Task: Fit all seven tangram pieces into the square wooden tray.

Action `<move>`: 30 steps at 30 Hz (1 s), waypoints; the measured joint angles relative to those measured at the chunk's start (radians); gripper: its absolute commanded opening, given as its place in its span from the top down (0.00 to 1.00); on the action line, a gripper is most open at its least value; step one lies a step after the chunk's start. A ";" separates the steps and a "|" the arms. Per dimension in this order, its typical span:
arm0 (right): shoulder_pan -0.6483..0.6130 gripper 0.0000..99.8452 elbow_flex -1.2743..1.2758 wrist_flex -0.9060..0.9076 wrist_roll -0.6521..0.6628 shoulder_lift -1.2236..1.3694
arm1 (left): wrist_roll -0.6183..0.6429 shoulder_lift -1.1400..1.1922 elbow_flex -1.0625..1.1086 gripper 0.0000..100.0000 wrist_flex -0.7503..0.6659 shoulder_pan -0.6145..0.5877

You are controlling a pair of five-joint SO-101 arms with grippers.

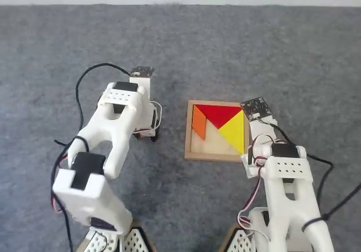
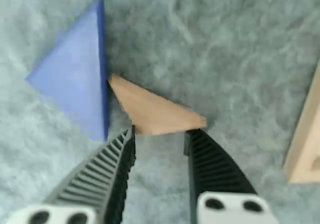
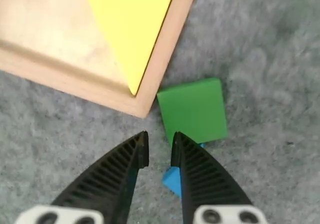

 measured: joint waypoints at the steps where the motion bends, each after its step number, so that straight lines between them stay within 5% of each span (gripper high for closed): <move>1: -0.002 0.91 0.000 0.000 0.000 0.000 | -0.005 0.006 0.000 0.84 -0.008 0.003; 11: -0.002 0.91 0.000 0.000 0.000 0.000 | -0.006 0.037 -0.077 0.80 0.009 0.000; 17: -0.002 0.91 0.023 -0.037 0.000 0.000 | -0.083 0.037 -0.204 0.80 0.216 0.046; 20: 0.002 0.91 0.029 -0.046 0.000 0.000 | -0.221 0.034 -0.255 0.80 0.321 0.046; 24: -0.002 0.91 0.031 -0.052 0.000 0.000 | -0.588 0.020 -0.307 0.80 0.404 0.043; 27: -0.002 0.91 0.035 -0.052 0.000 0.000 | -0.885 0.012 -0.319 0.80 0.400 0.041; 30: -0.003 0.91 0.046 -0.081 0.000 0.000 | -1.049 0.012 -0.319 0.79 0.301 0.037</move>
